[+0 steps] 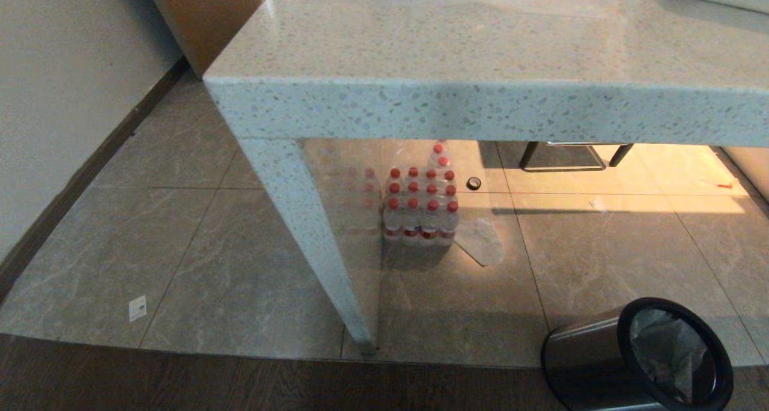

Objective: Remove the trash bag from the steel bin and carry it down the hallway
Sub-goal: Place the outer trash can on the ground

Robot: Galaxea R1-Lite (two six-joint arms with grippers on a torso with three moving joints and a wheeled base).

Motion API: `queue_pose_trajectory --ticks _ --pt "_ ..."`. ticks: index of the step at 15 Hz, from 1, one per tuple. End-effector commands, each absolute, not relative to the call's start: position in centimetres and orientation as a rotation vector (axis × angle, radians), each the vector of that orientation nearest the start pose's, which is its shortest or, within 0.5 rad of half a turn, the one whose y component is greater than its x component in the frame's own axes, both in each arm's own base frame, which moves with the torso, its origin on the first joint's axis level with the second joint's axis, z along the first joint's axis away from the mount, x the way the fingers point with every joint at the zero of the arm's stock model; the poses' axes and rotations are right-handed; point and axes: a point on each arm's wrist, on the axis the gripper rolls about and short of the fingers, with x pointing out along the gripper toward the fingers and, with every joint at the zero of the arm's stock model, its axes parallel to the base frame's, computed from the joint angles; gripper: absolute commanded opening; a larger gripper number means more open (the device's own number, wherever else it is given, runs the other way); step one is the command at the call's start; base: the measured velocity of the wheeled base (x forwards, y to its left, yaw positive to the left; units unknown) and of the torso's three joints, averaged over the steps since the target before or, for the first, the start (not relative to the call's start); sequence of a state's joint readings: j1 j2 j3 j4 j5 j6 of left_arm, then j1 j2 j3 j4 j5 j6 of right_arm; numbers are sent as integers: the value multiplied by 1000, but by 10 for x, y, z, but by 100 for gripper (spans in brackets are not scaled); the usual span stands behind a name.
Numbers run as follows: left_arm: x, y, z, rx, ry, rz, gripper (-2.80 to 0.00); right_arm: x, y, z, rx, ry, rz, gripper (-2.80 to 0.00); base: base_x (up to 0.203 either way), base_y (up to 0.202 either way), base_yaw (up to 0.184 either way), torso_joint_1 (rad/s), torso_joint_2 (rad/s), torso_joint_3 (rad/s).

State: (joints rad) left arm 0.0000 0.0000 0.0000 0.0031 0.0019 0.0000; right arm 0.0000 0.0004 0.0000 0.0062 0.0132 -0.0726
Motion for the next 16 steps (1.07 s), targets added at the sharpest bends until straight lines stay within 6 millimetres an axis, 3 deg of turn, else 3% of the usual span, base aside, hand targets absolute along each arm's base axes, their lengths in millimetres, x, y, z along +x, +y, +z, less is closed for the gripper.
queue_pose_trajectory --ticks 1,8,12,14,16 --pt "-23 0 75 0 5 3 -280 -23 0 75 -74 4 16 -280 0 0 0 0 0 0" --pt "-23 0 75 0 5 2 -280 -25 0 82 -73 -18 17 -280 0 0 0 0 0 0" --pt "-23 0 75 0 4 3 -280 -49 -1 145 -94 -86 -68 -280 0 0 0 0 0 0" --pt "-23 0 75 0 3 3 -280 -62 -4 170 -85 19 -170 -280 0 0 0 0 0 0" --pt "-23 0 75 0 3 2 -280 -66 -5 178 -84 205 -214 -280 0 0 0 0 0 0"
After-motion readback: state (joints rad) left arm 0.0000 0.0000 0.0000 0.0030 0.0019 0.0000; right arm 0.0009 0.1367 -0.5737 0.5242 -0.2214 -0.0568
